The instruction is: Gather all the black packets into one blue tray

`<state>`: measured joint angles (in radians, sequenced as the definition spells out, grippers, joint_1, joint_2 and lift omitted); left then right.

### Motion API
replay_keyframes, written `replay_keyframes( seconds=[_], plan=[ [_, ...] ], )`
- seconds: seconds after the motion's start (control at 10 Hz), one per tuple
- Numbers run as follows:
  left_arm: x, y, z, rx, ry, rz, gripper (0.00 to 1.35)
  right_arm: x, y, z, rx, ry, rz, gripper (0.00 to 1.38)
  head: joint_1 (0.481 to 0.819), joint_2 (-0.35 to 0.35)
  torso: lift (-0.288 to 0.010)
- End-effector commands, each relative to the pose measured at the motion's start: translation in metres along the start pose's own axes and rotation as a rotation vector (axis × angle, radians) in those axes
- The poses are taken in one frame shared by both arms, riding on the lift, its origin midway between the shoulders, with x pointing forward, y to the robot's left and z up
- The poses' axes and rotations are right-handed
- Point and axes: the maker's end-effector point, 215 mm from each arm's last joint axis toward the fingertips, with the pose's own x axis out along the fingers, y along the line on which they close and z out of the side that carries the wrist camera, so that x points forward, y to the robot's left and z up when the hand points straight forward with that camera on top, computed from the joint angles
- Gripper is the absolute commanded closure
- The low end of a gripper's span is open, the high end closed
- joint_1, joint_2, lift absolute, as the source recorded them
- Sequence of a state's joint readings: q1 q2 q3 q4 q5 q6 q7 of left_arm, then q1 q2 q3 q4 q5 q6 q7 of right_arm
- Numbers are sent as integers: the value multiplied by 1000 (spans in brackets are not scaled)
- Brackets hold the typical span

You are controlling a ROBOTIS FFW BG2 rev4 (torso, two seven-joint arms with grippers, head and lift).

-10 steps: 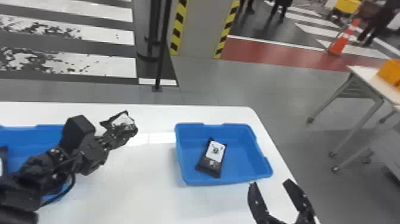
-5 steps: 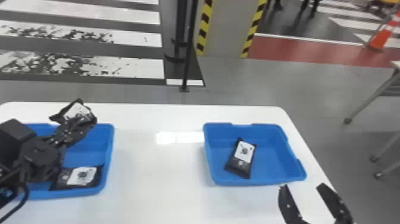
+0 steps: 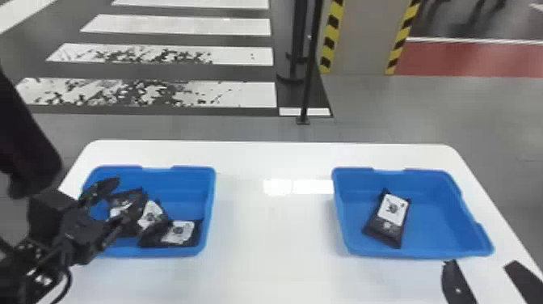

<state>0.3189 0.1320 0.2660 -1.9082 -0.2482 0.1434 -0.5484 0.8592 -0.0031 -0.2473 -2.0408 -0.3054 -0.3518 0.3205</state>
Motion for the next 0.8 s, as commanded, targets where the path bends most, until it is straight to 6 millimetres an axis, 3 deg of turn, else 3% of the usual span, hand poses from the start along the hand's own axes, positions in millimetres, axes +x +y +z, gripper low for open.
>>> replay_keyframes(
  seconds=[0.0, 0.1, 0.3, 0.4, 0.7],
  plan=[
    [-16, 4, 2, 5, -47, 15, 136, 1, 3, 2, 0, -3, 4, 119, 695, -6, -110],
    [-34, -4, 13, -16, -104, 11, 160, 4, 5, 2, -4, 4, 9, 119, 695, 11, -110],
    [-94, -2, 38, -24, -156, 60, 160, 13, 19, 7, -21, 30, 40, 117, 695, 10, -110],
    [-117, -6, 40, -55, -170, 64, 162, 20, 24, 12, -34, 40, 55, 117, 695, 22, -110],
    [-163, -24, 45, -137, -207, 44, 162, 42, 40, -4, 7, 127, 123, 117, 695, 60, -110]
  ],
)
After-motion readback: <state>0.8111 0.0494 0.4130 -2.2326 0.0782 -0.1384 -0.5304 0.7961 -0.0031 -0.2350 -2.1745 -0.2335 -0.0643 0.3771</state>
